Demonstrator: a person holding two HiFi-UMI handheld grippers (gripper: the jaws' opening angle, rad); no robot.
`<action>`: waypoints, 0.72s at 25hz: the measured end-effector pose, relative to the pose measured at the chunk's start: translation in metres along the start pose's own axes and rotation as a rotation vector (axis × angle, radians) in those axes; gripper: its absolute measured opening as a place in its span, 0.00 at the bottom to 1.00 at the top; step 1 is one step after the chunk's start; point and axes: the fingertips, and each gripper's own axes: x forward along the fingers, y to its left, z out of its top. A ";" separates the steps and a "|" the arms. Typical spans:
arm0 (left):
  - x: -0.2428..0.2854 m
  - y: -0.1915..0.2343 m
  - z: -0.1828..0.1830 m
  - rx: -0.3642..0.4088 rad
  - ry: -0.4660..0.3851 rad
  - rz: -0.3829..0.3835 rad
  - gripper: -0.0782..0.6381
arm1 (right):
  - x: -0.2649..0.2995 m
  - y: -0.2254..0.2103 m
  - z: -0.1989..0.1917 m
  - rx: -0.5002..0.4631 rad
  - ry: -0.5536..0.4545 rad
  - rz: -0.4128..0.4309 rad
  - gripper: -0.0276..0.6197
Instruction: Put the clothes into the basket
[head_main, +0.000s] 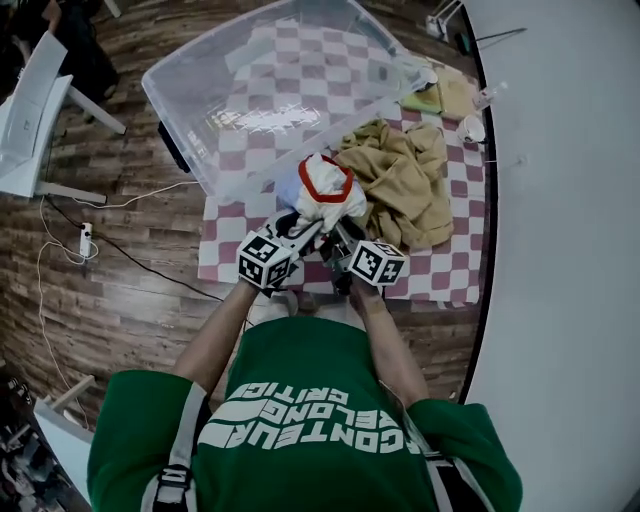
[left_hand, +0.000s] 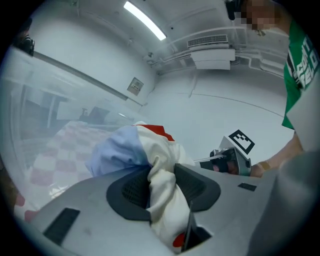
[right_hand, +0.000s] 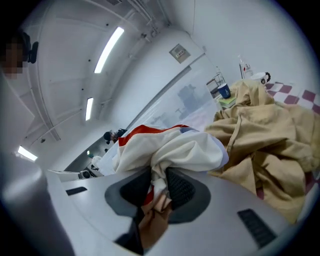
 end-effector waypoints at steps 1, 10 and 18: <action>0.005 -0.005 0.007 0.013 -0.005 -0.013 0.32 | -0.005 -0.001 0.009 -0.005 -0.019 -0.003 0.19; 0.058 -0.047 0.060 0.114 -0.013 -0.141 0.32 | -0.052 -0.017 0.080 -0.024 -0.176 -0.053 0.19; 0.104 -0.088 0.121 0.238 -0.053 -0.231 0.31 | -0.096 -0.024 0.155 -0.049 -0.335 -0.078 0.19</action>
